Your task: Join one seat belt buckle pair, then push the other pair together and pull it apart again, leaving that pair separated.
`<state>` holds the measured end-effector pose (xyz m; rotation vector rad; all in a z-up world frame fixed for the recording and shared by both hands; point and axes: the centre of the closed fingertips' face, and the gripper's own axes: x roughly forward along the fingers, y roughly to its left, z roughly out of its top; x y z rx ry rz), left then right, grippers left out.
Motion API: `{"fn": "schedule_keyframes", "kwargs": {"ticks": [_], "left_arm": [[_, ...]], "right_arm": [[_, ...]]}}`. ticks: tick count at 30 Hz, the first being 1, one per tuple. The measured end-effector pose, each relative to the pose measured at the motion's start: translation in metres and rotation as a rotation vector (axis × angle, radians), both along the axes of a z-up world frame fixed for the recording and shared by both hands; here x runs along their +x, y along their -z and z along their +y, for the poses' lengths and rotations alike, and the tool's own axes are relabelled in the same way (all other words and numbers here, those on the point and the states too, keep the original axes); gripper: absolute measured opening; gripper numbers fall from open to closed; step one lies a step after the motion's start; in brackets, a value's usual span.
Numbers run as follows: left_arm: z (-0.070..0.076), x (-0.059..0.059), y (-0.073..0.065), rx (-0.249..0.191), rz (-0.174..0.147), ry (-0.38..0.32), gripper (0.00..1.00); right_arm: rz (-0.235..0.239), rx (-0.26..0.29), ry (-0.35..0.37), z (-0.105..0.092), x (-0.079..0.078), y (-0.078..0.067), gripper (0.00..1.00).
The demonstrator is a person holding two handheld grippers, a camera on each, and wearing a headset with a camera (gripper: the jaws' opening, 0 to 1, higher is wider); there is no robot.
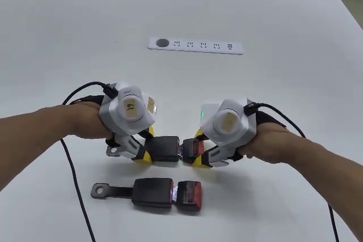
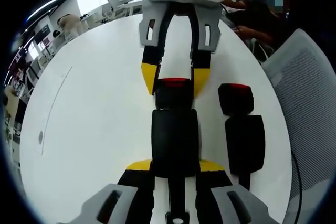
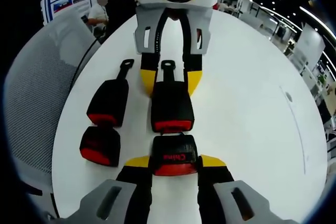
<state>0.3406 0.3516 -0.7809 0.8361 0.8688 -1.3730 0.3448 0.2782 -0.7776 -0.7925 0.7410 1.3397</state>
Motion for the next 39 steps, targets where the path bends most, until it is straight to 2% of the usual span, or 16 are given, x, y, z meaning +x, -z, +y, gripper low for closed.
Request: {"fn": "schedule_keyframes", "kwargs": {"ticks": [15, 21, 30, 39], "left_arm": [[0.002, 0.001, 0.000, 0.009, 0.009, -0.024, 0.30], [0.002, -0.001, 0.000, 0.025, 0.014, -0.021, 0.31], [0.004, -0.001, 0.001, 0.033, 0.021, -0.032, 0.31], [0.004, -0.001, 0.000, 0.058, 0.025, -0.032, 0.31]], "right_arm": [[-0.010, -0.012, -0.002, 0.000, -0.002, 0.001, 0.30], [-0.011, -0.016, -0.004, -0.001, -0.003, 0.002, 0.30], [-0.006, -0.028, -0.006, -0.015, -0.004, 0.002, 0.30], [-0.010, -0.028, -0.010, -0.016, -0.005, 0.001, 0.30]]}}
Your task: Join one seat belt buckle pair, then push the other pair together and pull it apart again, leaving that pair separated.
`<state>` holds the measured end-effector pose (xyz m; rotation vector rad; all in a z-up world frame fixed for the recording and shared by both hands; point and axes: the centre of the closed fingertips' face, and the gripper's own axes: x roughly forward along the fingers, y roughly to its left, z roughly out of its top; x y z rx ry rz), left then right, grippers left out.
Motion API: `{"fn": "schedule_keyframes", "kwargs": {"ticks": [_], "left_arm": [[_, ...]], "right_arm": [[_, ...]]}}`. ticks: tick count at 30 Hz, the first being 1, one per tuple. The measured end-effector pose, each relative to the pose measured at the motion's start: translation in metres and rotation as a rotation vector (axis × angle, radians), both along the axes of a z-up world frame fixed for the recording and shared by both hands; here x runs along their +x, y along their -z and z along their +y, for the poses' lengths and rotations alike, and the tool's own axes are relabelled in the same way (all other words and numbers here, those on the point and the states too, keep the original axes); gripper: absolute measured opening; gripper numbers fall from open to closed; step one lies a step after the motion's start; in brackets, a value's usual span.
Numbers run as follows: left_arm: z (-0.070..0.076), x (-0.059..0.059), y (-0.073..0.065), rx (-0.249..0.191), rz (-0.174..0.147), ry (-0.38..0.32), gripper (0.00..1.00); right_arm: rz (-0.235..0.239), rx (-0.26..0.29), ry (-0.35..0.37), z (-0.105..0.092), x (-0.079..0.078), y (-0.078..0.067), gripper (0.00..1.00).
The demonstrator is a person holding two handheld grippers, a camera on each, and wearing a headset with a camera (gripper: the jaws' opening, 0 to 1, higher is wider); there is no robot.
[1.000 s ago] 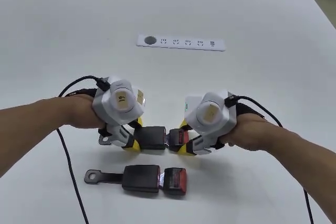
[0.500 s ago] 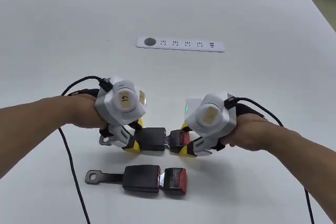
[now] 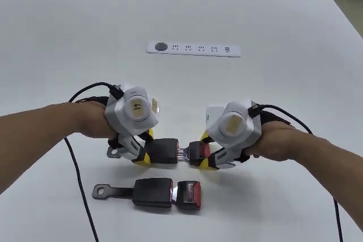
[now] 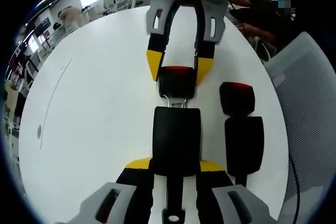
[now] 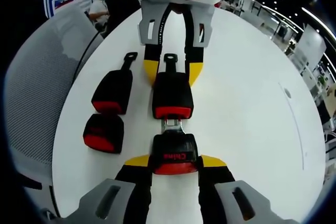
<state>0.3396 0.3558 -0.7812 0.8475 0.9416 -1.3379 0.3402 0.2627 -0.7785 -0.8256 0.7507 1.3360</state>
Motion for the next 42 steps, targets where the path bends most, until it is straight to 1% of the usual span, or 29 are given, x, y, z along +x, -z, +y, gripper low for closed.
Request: {"fn": "schedule_keyframes", "kwargs": {"ticks": [7, 11, 14, 18, 26, 29, 42], "left_arm": [[0.000, -0.001, 0.000, 0.008, 0.000, -0.005, 0.31], [0.000, 0.000, 0.000, 0.015, 0.001, -0.003, 0.31], [0.002, 0.002, 0.002, 0.019, 0.001, -0.004, 0.31], [0.002, 0.003, 0.003, 0.022, 0.001, -0.004, 0.31], [0.000, 0.000, 0.001, 0.025, 0.001, -0.005, 0.31], [0.001, 0.000, 0.002, 0.027, 0.001, -0.004, 0.31], [0.000, -0.001, 0.001, 0.027, -0.001, -0.001, 0.32]], "right_arm": [[-0.005, -0.007, 0.003, -0.002, 0.001, 0.000, 0.30], [-0.003, -0.027, 0.003, -0.009, 0.000, 0.000, 0.30], [-0.003, -0.036, -0.001, -0.014, -0.002, 0.000, 0.30], [-0.002, -0.049, 0.003, -0.019, 0.000, 0.001, 0.31], [0.001, -0.071, 0.003, -0.031, 0.002, 0.003, 0.31], [0.002, -0.078, 0.007, -0.033, 0.001, 0.002, 0.31], [0.008, -0.118, 0.014, -0.061, 0.004, 0.004, 0.31]]}}
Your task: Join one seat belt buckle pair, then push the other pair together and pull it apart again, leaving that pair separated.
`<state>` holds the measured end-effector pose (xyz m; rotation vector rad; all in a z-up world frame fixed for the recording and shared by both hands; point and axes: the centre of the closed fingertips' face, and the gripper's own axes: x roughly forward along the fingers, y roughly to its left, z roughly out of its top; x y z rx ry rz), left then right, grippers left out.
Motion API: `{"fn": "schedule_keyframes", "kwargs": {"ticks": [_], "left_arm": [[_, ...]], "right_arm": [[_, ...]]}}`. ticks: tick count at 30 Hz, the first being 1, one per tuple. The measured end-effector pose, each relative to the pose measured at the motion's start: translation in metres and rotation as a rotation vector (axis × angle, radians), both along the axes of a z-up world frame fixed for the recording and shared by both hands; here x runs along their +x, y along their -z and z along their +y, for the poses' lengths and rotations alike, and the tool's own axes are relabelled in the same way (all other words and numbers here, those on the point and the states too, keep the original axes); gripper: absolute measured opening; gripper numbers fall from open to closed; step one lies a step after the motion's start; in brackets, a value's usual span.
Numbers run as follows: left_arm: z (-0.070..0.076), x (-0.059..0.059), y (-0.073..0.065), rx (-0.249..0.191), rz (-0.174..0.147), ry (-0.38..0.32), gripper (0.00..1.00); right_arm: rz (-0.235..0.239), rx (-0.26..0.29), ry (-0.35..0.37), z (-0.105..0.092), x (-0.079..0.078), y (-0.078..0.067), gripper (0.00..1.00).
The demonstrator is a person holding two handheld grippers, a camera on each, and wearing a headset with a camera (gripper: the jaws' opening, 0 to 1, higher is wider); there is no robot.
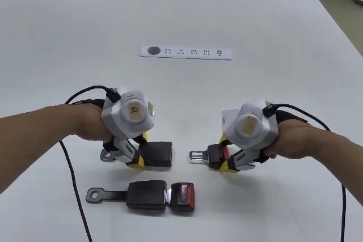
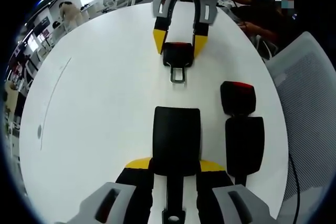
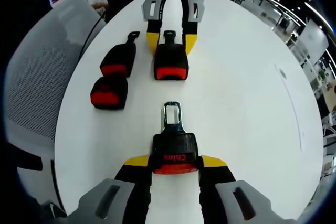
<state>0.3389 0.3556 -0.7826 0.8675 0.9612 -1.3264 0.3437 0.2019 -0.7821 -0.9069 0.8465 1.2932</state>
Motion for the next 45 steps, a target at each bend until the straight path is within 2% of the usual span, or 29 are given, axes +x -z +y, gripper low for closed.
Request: {"fn": "schedule_keyframes", "kwargs": {"ticks": [8, 22, 32, 35, 37, 45], "left_arm": [[0.000, 0.000, 0.000, -0.004, 0.000, 0.000, 0.32], [-0.001, -0.001, -0.001, -0.021, -0.006, 0.003, 0.33], [0.004, 0.001, -0.001, -0.020, -0.038, 0.013, 0.36], [0.011, 0.004, -0.002, -0.012, -0.058, 0.009, 0.37], [0.012, 0.003, -0.005, -0.021, -0.062, -0.005, 0.37], [0.024, 0.000, -0.017, -0.091, -0.065, -0.104, 0.43]], "right_arm": [[0.005, -0.016, 0.003, -0.011, -0.004, 0.000, 0.32], [0.001, -0.023, 0.000, -0.013, -0.005, -0.002, 0.33], [-0.035, -0.021, 0.030, -0.017, -0.001, -0.003, 0.47], [-0.039, -0.010, 0.041, -0.020, -0.002, -0.005, 0.49], [-0.041, 0.010, 0.058, -0.021, -0.002, -0.008, 0.50], [-0.060, 0.089, 0.120, -0.024, -0.005, -0.018, 0.60]]}}
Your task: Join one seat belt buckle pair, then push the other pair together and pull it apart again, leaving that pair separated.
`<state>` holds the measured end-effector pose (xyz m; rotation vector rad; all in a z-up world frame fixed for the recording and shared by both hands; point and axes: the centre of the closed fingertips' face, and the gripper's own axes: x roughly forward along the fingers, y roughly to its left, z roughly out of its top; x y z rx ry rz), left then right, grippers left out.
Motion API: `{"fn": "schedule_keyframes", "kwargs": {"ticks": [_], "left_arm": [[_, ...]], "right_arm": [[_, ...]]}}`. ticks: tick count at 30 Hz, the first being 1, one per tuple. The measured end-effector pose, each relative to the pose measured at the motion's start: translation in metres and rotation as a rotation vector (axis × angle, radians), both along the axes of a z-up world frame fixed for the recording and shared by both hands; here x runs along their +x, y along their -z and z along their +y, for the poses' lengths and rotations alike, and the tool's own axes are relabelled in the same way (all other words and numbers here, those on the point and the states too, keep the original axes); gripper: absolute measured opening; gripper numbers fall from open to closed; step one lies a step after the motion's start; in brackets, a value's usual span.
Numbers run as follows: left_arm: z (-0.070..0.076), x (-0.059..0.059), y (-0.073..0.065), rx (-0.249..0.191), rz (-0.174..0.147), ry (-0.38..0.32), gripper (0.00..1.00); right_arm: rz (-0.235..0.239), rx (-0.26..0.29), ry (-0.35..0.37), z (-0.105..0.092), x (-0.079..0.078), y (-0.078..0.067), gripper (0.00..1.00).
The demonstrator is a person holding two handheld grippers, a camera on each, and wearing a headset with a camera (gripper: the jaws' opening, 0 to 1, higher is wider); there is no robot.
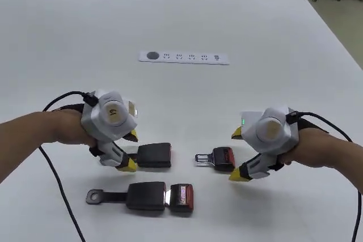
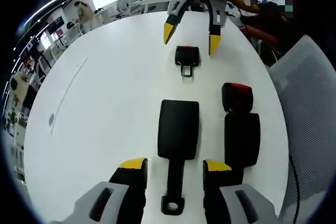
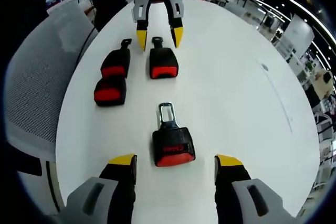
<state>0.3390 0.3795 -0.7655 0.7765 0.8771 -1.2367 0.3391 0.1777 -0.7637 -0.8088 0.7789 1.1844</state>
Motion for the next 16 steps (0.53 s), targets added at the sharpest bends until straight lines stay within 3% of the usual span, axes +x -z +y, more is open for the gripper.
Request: {"fn": "schedule_keyframes", "kwargs": {"ticks": [5, 10, 16], "left_arm": [[0.005, -0.005, -0.007, -0.057, 0.000, -0.074, 0.47], [0.013, -0.011, -0.023, -0.145, -0.005, -0.163, 0.50], [0.024, -0.018, -0.026, -0.242, -0.008, -0.274, 0.54]], "right_arm": [[0.004, 0.048, 0.034, -0.001, -0.005, -0.006, 0.67], [-0.008, 0.094, 0.082, -0.003, -0.008, -0.009, 0.74], [-0.007, 0.159, 0.142, -0.004, -0.016, -0.012, 0.80]]}}
